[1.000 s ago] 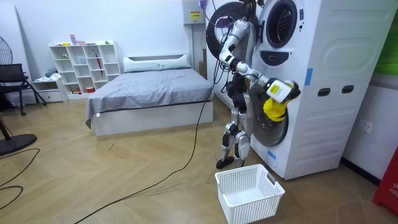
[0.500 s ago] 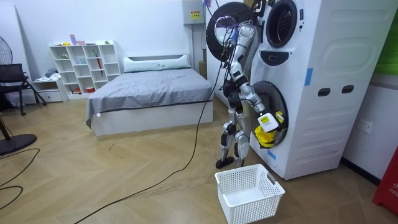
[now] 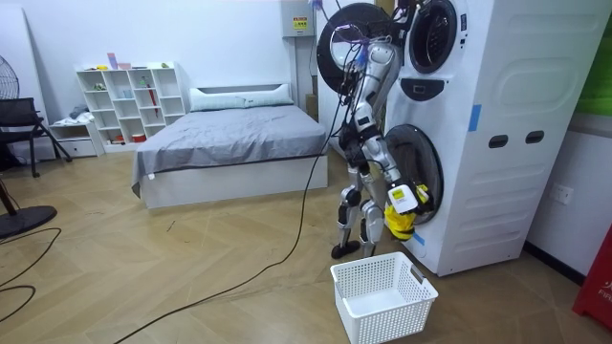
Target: Pick clothes from washing machine
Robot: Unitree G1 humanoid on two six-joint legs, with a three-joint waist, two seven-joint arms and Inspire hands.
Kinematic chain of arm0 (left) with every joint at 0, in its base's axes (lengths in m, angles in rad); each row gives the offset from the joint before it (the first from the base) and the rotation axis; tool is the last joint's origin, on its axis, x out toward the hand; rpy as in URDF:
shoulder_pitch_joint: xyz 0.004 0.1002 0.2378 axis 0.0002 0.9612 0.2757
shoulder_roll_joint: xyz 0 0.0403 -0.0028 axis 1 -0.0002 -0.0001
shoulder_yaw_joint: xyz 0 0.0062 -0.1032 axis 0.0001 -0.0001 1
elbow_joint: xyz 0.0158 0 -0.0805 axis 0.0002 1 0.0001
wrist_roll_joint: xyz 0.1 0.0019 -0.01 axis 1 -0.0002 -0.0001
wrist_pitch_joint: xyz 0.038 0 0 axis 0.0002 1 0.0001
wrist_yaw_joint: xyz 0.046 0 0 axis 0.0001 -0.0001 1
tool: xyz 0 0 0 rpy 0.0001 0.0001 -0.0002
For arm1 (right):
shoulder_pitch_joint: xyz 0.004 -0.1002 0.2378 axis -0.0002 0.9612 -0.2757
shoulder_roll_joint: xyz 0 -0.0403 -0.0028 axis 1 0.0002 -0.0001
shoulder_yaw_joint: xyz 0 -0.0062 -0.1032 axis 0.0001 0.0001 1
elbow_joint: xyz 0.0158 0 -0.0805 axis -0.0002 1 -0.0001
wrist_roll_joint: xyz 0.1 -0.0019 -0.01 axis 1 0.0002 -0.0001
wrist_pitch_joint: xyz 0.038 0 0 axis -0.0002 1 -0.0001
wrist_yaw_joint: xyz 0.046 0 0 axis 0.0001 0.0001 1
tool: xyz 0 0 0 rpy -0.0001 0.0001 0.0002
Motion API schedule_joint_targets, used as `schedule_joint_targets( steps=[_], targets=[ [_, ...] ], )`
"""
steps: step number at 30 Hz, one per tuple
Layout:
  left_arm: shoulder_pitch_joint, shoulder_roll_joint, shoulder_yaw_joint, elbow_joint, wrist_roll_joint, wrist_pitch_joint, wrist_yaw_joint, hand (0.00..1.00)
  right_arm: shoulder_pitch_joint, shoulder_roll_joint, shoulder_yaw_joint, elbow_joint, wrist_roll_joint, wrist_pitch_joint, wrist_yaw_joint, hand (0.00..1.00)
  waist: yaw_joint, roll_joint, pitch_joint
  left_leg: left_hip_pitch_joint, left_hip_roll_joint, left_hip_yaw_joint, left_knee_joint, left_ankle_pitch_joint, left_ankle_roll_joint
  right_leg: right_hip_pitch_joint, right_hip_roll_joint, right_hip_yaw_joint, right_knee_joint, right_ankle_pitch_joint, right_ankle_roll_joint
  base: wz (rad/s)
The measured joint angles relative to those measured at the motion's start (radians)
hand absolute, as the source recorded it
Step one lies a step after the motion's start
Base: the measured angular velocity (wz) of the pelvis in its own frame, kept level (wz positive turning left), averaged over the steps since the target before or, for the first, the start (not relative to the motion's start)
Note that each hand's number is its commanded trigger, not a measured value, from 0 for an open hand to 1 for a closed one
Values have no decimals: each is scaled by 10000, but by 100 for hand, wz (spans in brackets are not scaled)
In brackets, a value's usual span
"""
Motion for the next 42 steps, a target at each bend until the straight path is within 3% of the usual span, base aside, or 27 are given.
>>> schedule_joint_targets(
  steps=[11, 12, 13, 14, 26, 42],
  targets=[
    [-16, -12, -243, 1, -406, -148, 474, 0, -39, 51, 167, 447, 8, -340, -586, 100, 10, 9, 7, -198, -52, -7, -6, 17, 14, -275, -77, -140, 133, -42, 8, 0],
    [-16, -11, -249, 1, -406, -159, 501, 0, -35, 50, 164, 445, -3, -377, -625, 95, 0, 9, 7, -230, -54, -6, -3, 17, 14, -306, -96, -147, 140, -43, 8, 3],
    [-17, -8, -252, 2, -412, -182, 528, 0, -11, 51, 162, 431, -11, -439, -695, 63, -6, 9, 7, -271, -57, -1, -9, 27, 24, -348, -119, -148, 155, -45, 8, 3],
    [-17, -5, -260, 1, -501, -185, 527, 0, 3, 50, 160, 424, -11, -439, -728, 0, -13, 7, 8, -273, -58, -1, -8, 27, 24, -354, -127, -153, 187, -68, 0, 0],
    [-16, 24, -526, 184, -1581, -402, 843, 0, 165, -52, 7, 760, 150, -613, -895, 0, -146, -97, 67, -269, -111, -8, -79, 35, 11, -371, -27, 1, 320, -204, 19, 0],
    [-16, 55, -526, 279, -1586, -411, 910, 0, 51, -280, 14, 772, 286, -845, -888, 0, -256, -119, 75, -269, -113, -19, -83, 34, 10, -363, -30, -6, 323, -210, 18, 0]
  ],
)
